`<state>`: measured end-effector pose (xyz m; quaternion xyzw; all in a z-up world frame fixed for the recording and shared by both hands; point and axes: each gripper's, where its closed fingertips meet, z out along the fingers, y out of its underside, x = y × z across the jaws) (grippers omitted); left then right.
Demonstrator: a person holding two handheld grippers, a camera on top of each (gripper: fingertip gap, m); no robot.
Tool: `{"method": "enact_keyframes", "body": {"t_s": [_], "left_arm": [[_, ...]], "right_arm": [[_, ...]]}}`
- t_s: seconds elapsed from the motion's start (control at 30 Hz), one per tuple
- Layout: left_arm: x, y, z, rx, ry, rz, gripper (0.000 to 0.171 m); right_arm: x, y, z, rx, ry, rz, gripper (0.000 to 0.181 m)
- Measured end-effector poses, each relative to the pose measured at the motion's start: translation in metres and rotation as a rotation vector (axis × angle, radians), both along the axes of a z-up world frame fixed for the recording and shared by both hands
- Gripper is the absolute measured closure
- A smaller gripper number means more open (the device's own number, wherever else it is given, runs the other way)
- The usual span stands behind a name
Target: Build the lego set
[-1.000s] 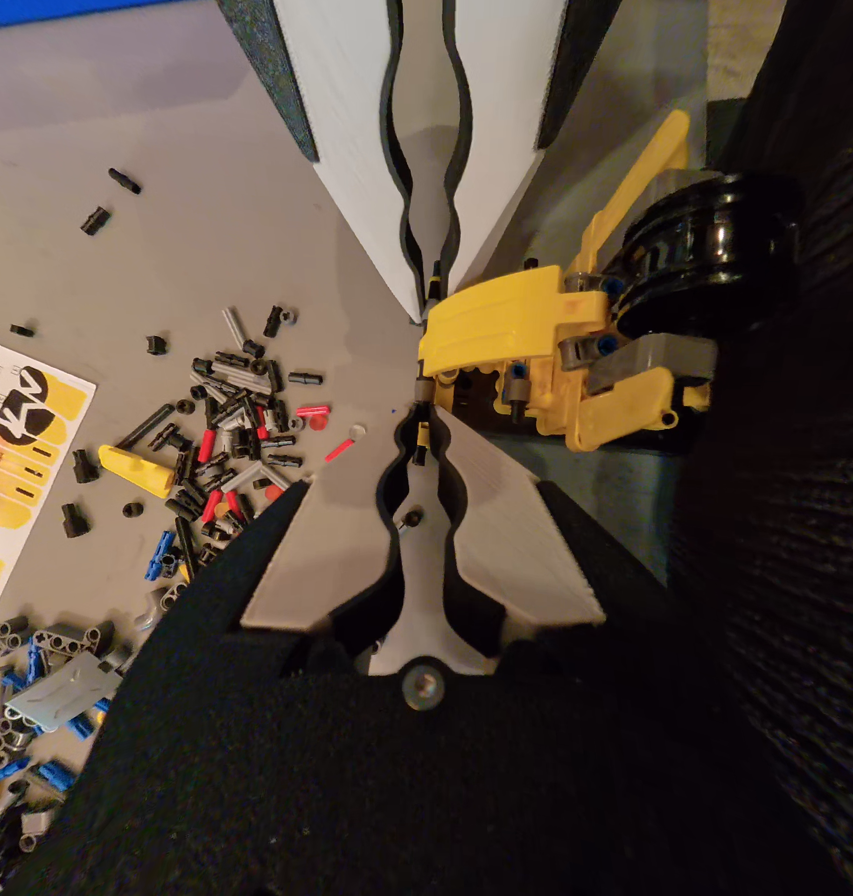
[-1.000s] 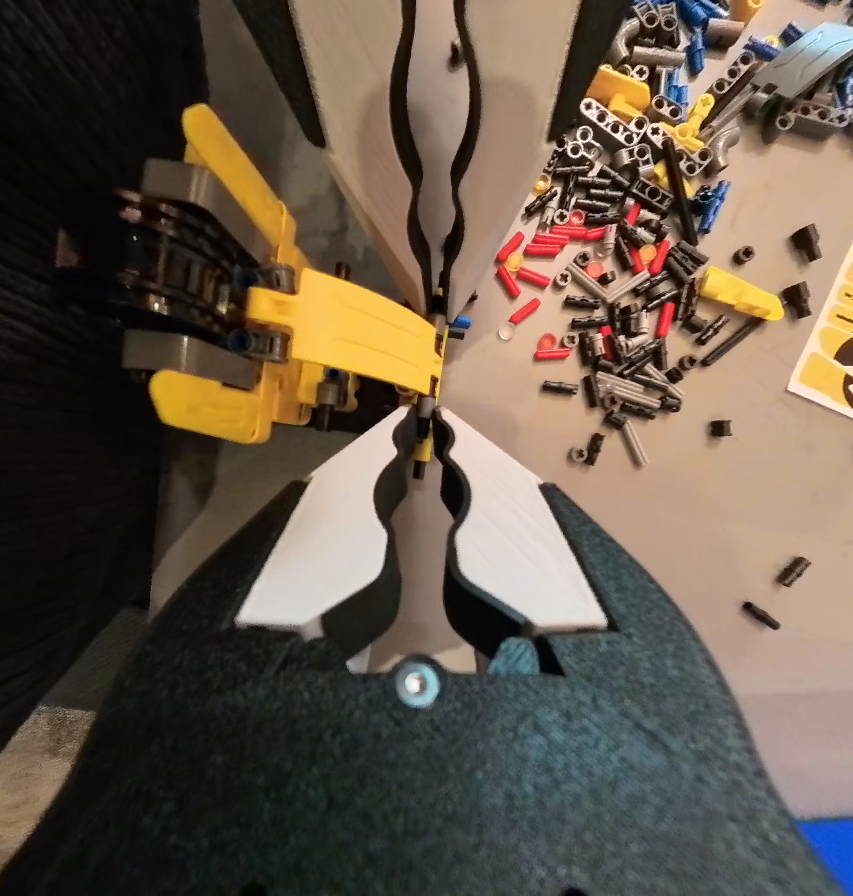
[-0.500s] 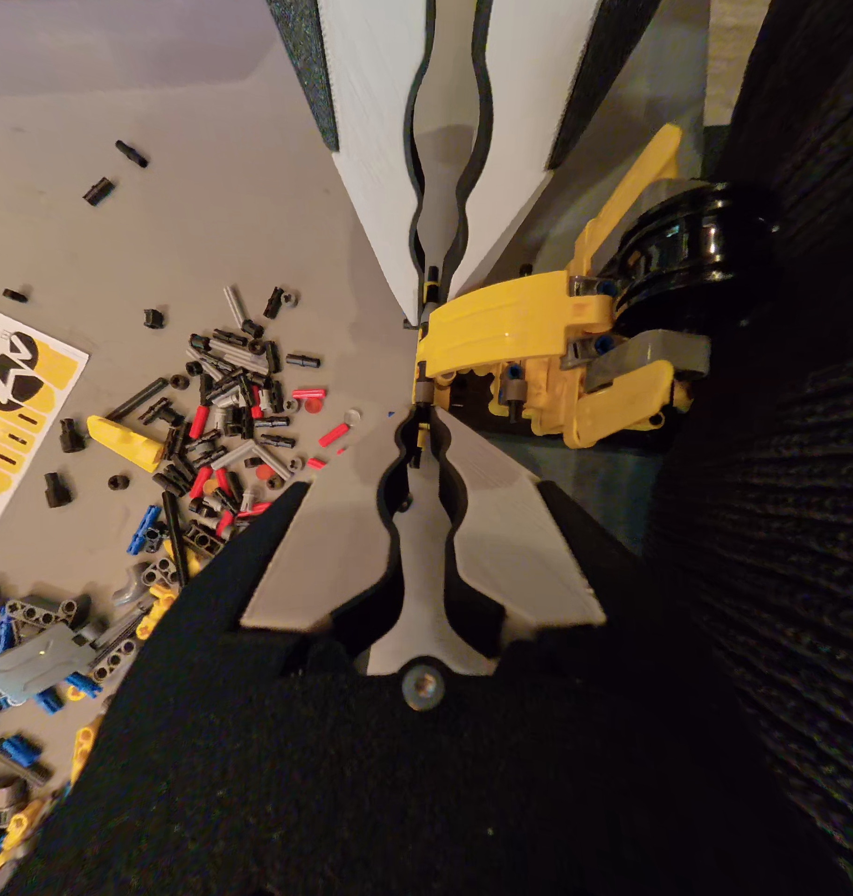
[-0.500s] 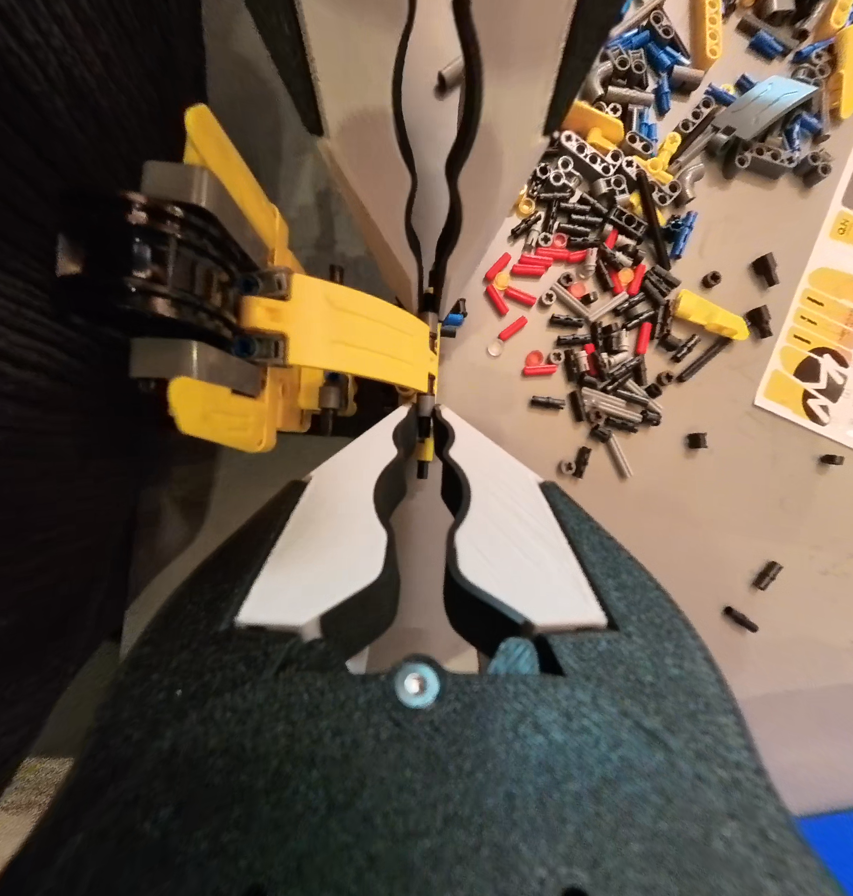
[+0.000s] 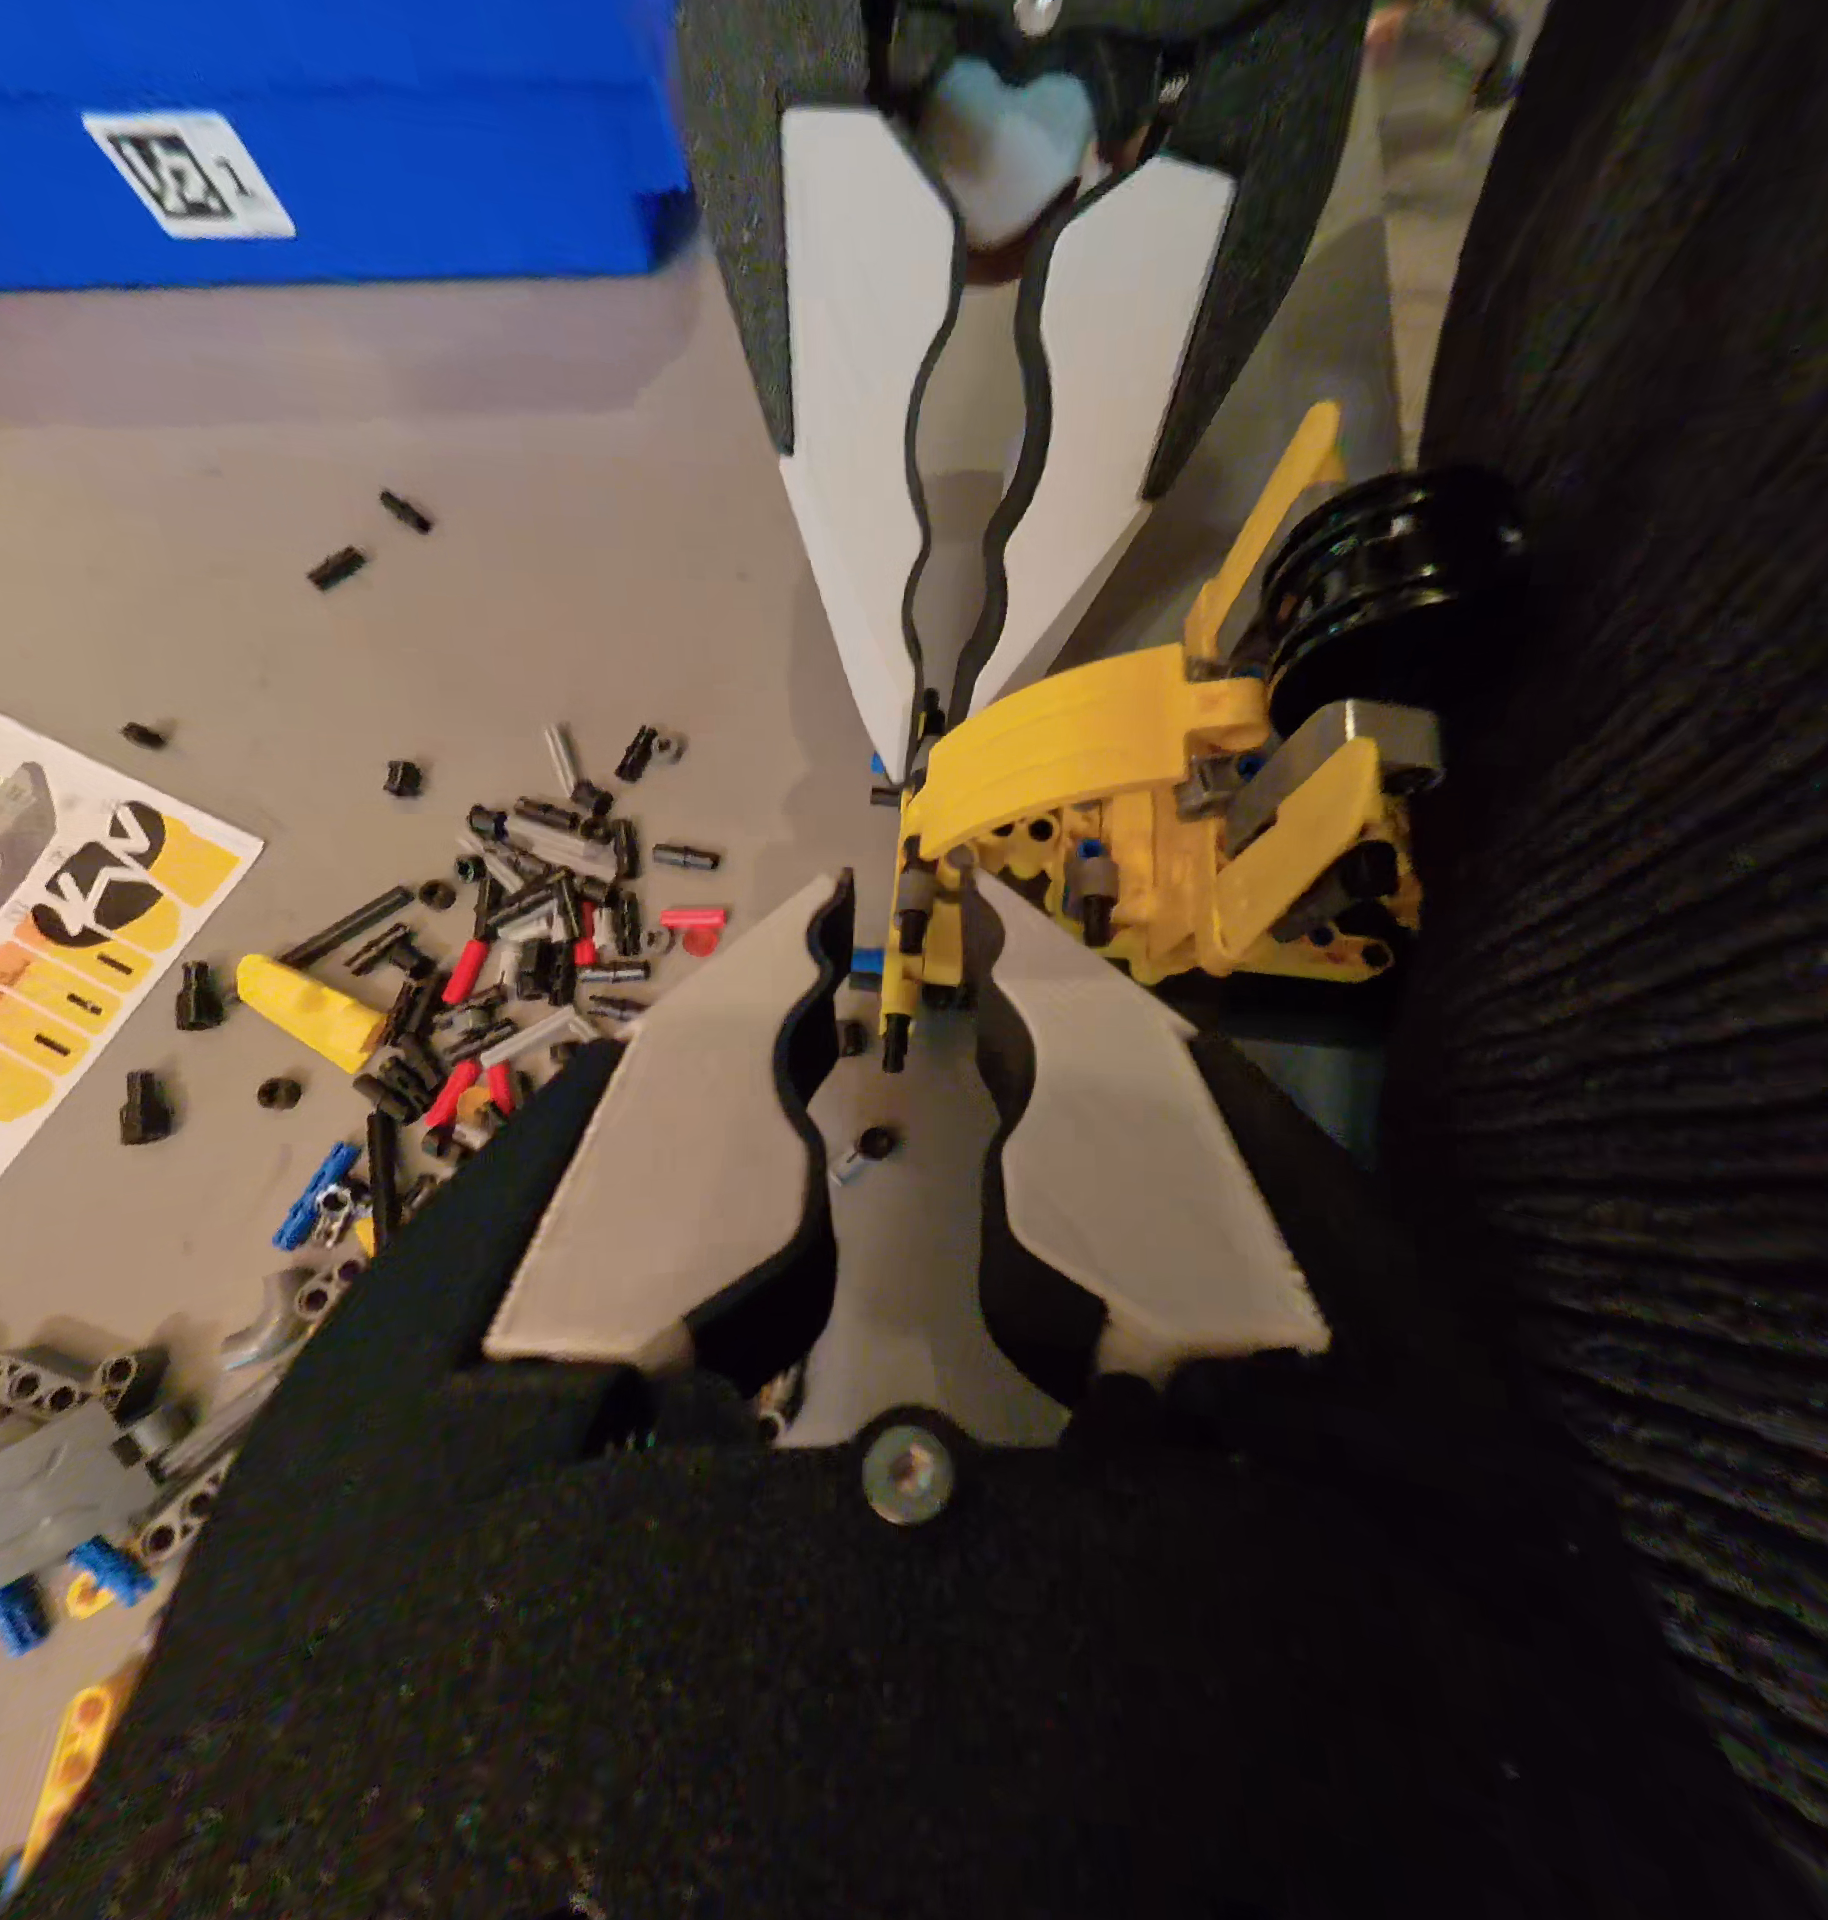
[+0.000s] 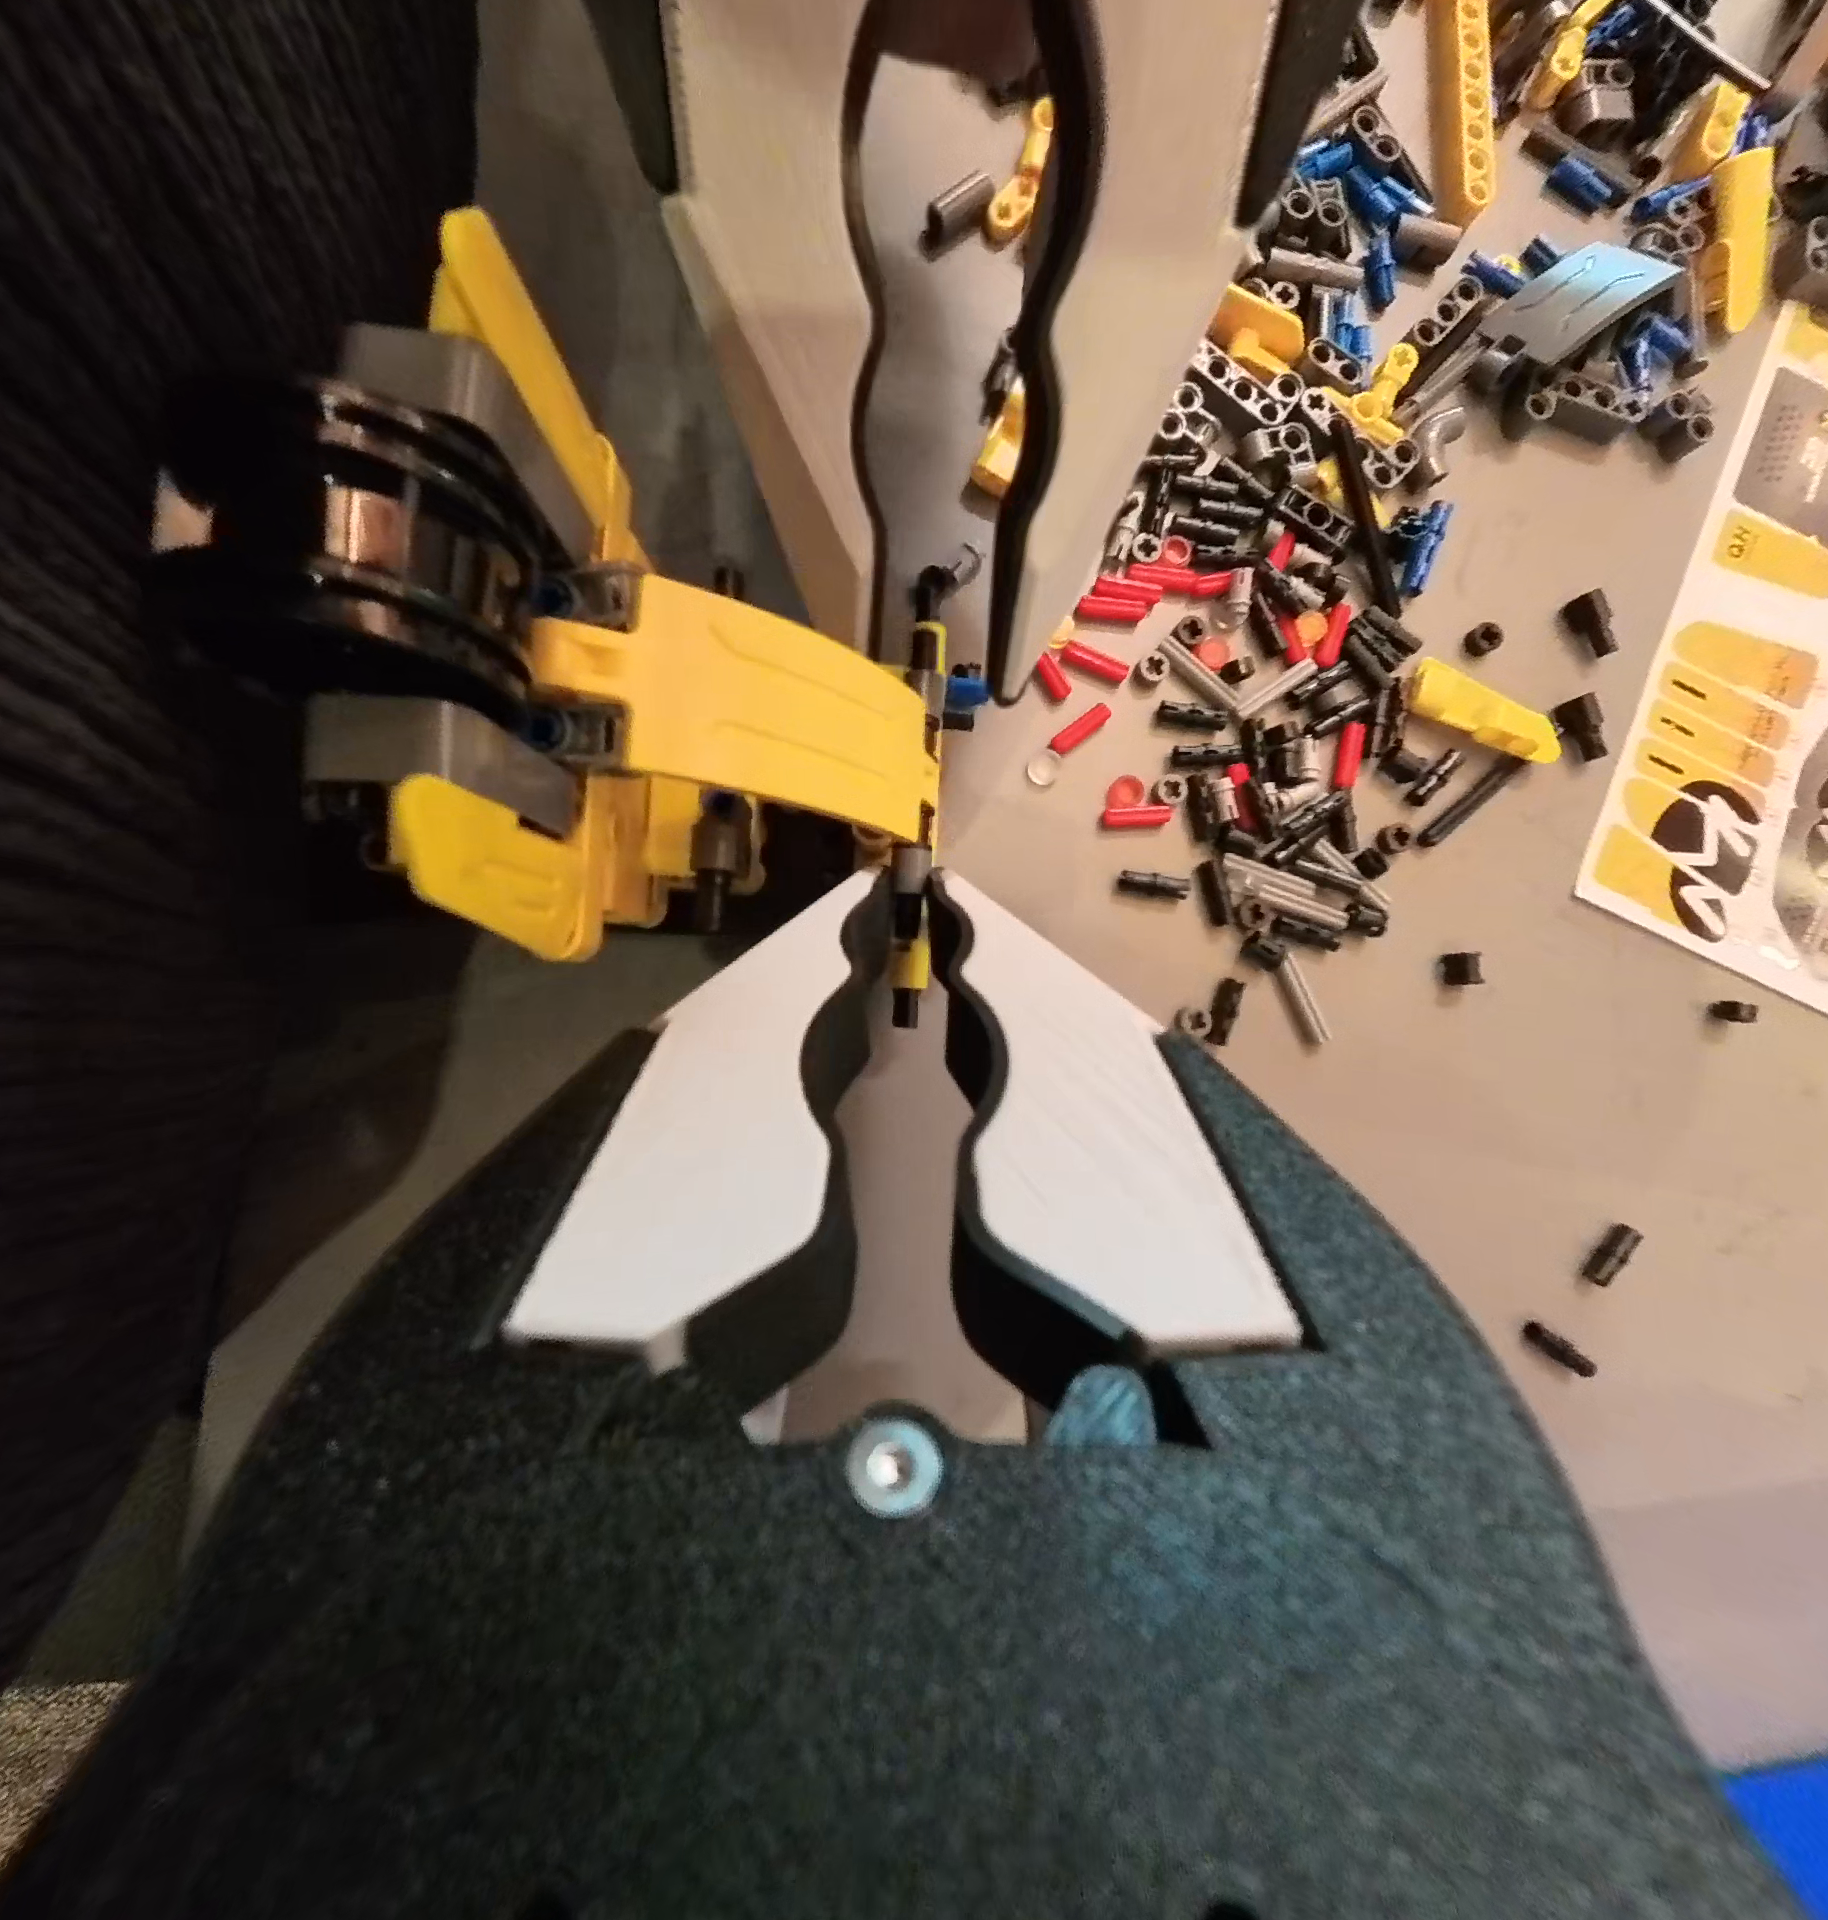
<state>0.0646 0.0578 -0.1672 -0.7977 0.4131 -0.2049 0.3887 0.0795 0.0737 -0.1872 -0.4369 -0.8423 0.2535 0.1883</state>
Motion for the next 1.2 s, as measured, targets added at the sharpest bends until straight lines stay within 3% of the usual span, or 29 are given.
{"method": "enact_keyframes", "body": {"t_s": [0.13,0.23,0.5,0.8,0.9,1.07,1.2], "left_arm": [[0.003,0.000,-0.002,0.011,0.025,-0.028,0.169],[0.003,-0.001,-0.002,0.021,0.029,-0.043,0.171],[0.001,0.001,-0.002,0.015,0.031,-0.027,0.171],[-0.002,0.004,-0.002,-0.038,-0.040,0.007,0.171],[-0.004,0.004,-0.003,-0.019,-0.050,0.005,0.170],[-0.008,0.009,-0.003,0.072,0.015,0.000,0.152],[-0.007,0.008,-0.003,0.071,0.004,-0.027,0.156]], "right_arm": [[-0.001,0.000,0.000,-0.001,-0.002,0.005,0.175],[-0.001,0.000,0.000,-0.004,-0.002,0.006,0.175],[-0.001,0.000,0.000,-0.001,-0.001,0.012,0.175],[-0.002,0.000,0.000,-0.131,-0.070,-0.011,0.175],[-0.002,0.000,0.000,-0.144,-0.073,-0.013,0.175],[-0.004,0.000,0.000,-0.168,-0.072,-0.021,0.175],[-0.004,0.000,0.000,-0.163,-0.071,-0.022,0.175]]}}
